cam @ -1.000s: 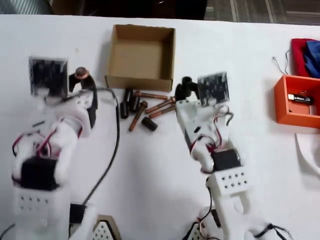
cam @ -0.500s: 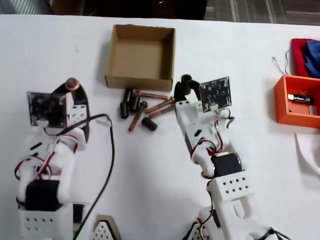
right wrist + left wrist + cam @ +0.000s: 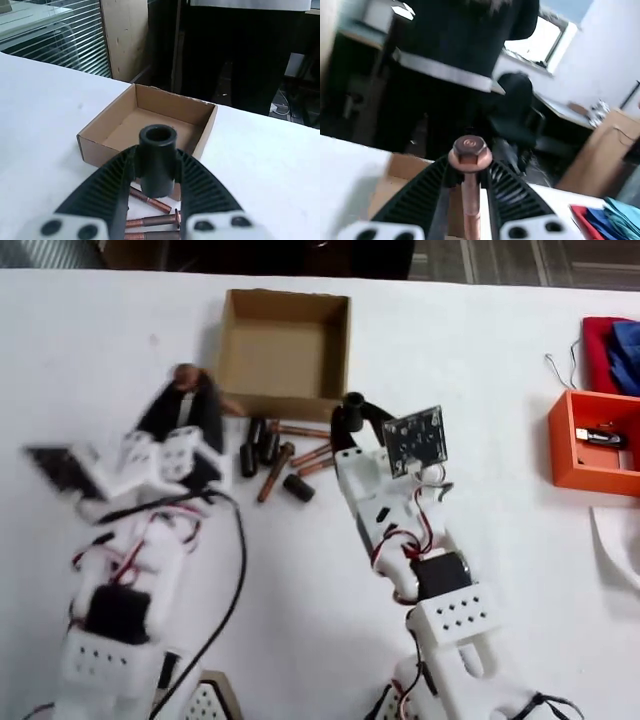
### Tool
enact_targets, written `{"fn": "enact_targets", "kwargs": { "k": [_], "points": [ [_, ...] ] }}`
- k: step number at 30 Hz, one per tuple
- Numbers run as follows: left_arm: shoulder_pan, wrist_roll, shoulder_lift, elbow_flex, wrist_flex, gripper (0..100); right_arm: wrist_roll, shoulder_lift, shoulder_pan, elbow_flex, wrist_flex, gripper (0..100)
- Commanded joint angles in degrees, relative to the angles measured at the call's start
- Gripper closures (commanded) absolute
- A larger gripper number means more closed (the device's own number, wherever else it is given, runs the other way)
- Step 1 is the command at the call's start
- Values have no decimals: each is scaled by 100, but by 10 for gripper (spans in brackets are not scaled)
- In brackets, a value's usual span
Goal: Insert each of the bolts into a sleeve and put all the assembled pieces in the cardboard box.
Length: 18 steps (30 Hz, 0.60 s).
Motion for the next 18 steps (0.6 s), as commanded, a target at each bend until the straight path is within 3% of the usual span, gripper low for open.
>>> {"fn": "enact_targets", "kwargs": {
  "k": [1, 7, 18],
  "points": [
    [413, 62, 677, -1191, 167, 973, 9, -224, -127, 62, -532, 978],
    [826, 62, 1618, -2765, 1160, 973, -18, -462, -154, 132, -497, 978],
    [1371, -9, 2655, -3785, 1284, 973, 18, -1059, -189, 167, -242, 978]
  ]
}}
